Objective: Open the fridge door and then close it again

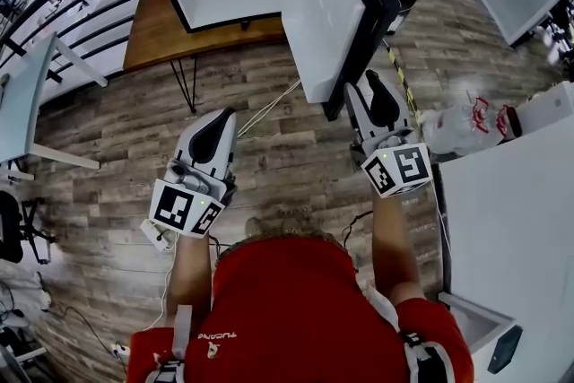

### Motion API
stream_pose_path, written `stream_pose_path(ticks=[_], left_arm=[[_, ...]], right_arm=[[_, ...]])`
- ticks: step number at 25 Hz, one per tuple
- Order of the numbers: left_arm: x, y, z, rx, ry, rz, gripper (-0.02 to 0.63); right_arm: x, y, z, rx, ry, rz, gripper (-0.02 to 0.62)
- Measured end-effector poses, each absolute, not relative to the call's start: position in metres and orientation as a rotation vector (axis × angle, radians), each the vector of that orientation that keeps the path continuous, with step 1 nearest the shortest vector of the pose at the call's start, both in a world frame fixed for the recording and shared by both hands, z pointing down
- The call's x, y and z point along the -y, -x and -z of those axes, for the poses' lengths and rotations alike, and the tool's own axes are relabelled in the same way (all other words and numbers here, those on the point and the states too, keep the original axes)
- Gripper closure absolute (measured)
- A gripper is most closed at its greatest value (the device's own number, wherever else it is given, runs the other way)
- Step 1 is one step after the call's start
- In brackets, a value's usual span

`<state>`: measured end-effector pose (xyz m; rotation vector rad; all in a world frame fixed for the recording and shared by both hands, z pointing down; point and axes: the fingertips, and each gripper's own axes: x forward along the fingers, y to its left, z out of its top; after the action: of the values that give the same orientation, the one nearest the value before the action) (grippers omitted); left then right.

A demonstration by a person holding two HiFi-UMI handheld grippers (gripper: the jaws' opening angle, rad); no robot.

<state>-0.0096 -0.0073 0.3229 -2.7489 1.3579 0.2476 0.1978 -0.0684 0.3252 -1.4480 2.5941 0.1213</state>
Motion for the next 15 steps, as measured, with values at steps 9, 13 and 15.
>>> stream_pose_path(ticks=[9,13,15], left_arm=[[0.002,0.018,-0.325,-1.478,2.676,-0.247,0.597],[0.001,0.027,-0.329,-1.544,2.642,-0.242,0.597],[0.003,0.032,-0.331,-1.565,2.632,-0.235,0.597]], right_arm=[[0.101,-0.210,-0.341,-2.780,1.222,-0.107,0.311],[0.112,-0.208,-0.345,-2.813,1.186,-0.119,0.310],[0.118,-0.205,-0.348,-2.818,1.181,-0.116,0.310]])
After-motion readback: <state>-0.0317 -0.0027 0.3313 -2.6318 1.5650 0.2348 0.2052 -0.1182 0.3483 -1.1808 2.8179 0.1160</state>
